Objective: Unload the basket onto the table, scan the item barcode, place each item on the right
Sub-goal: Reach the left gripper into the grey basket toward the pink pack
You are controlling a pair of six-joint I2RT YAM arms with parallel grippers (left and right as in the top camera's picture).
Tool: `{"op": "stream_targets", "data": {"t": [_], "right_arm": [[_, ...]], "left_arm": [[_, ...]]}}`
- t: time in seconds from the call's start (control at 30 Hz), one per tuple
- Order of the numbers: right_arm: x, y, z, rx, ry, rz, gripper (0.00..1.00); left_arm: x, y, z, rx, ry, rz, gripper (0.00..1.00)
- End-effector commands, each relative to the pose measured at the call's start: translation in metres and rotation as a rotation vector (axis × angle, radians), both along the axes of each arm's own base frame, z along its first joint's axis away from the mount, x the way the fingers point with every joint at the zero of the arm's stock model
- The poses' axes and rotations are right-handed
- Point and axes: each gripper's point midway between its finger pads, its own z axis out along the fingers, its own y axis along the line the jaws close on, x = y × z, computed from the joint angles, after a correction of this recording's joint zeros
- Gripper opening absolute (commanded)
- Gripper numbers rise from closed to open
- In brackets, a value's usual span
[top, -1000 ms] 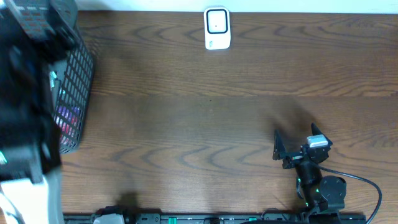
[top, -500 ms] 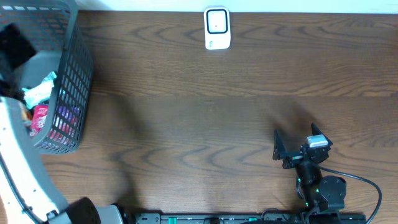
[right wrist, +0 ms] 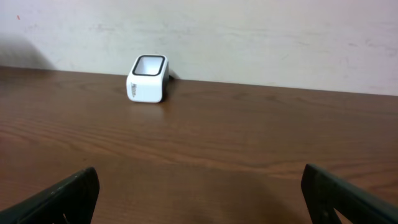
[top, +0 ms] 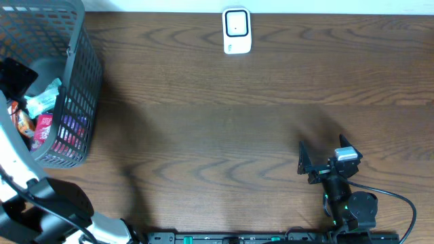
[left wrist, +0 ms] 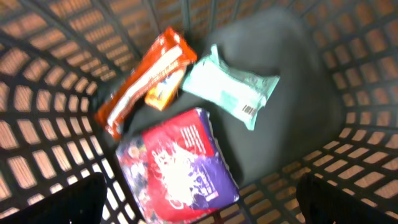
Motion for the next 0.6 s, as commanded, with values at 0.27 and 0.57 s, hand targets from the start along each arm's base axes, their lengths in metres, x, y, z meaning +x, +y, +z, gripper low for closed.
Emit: {"op": "stream_targets", "data": {"t": [0.27,0.57], "right_arm": [[0.0,-0.002,-0.001,-0.004,0.001,-0.011,0.99],[0.0,-0.002,-0.001,-0.004,0.001,-0.011,0.99]], "left_arm": [[-0.003,-0.011,-0.078,-0.199,0.189,0.121,0.98],[-0.015,-0.018,-0.14,-0.308,0.374,0.159,0.98]]}}
